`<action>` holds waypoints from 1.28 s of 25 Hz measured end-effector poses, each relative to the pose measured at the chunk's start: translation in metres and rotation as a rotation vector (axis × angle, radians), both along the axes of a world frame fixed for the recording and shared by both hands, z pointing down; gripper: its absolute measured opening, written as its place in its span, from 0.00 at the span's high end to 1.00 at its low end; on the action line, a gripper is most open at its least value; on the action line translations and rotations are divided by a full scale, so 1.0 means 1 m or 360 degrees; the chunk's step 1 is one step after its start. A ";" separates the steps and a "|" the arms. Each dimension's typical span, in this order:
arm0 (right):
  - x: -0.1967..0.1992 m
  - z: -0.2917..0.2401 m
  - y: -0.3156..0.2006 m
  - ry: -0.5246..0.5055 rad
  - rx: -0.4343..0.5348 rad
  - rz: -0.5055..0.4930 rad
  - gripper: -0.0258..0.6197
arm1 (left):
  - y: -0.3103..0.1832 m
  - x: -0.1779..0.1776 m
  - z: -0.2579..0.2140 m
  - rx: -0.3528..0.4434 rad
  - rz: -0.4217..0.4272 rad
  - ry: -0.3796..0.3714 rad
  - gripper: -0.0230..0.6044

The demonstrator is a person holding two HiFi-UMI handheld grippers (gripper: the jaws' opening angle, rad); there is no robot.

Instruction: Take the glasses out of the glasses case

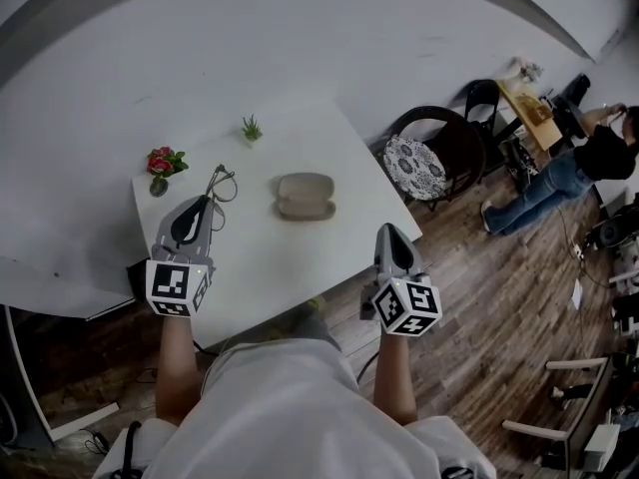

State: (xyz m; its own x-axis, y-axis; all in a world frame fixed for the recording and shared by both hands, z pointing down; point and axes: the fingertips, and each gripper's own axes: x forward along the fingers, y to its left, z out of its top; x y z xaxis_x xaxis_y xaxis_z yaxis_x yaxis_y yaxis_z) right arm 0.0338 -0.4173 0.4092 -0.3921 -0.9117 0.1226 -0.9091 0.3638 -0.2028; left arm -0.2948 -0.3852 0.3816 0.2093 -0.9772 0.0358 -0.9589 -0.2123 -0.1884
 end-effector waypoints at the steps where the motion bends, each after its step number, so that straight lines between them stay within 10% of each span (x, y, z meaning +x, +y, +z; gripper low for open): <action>1: -0.002 -0.002 0.000 0.0004 0.0005 -0.0008 0.96 | 0.003 -0.004 -0.002 0.0012 -0.0013 0.0008 0.92; 32: -0.009 -0.019 0.013 0.0158 0.0119 -0.0090 0.96 | 0.034 -0.022 -0.038 0.0194 -0.0122 0.0096 0.92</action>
